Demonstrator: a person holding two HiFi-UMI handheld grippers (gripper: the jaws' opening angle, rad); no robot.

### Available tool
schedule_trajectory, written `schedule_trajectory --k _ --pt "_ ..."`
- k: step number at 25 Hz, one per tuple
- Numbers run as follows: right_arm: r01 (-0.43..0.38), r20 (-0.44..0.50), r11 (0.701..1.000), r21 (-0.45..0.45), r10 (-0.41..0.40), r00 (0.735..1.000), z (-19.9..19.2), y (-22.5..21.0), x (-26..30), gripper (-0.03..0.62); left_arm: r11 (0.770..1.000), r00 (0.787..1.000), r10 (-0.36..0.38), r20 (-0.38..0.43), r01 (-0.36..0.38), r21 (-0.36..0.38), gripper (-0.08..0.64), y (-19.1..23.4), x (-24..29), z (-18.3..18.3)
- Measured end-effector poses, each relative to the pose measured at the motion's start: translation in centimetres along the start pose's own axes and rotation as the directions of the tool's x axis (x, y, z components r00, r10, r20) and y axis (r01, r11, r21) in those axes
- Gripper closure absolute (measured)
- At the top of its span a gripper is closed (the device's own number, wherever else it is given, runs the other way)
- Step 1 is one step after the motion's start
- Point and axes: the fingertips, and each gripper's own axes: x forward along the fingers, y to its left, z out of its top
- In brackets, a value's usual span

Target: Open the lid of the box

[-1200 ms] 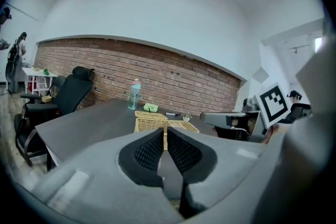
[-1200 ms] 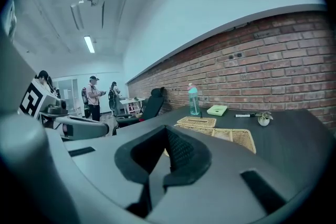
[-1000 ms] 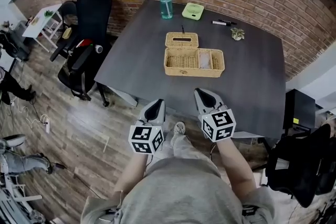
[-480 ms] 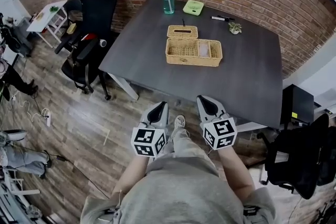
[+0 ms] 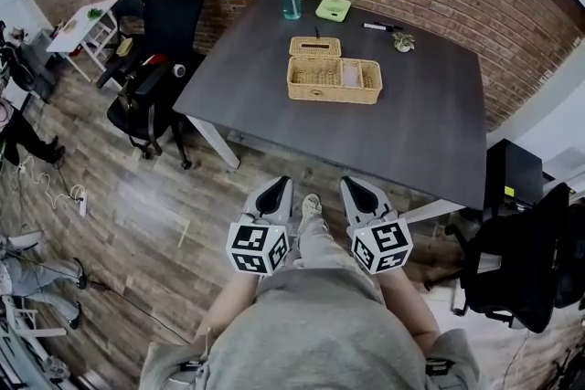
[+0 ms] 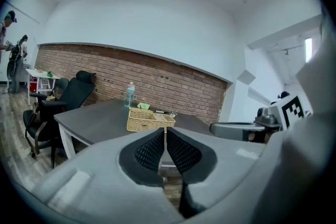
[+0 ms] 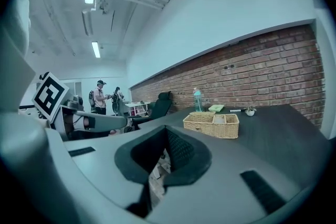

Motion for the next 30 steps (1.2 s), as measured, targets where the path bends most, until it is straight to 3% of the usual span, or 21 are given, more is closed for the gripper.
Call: schedule_trajectory --k 30 --pt "-0.010 0.041 1.000 -0.008 0.011 0.999 0.3 2.1 -1.1 0.592 1.000 1.000 0.005 0.017 -0.005 0.012 0.534 -0.1 -2.2 0.2"
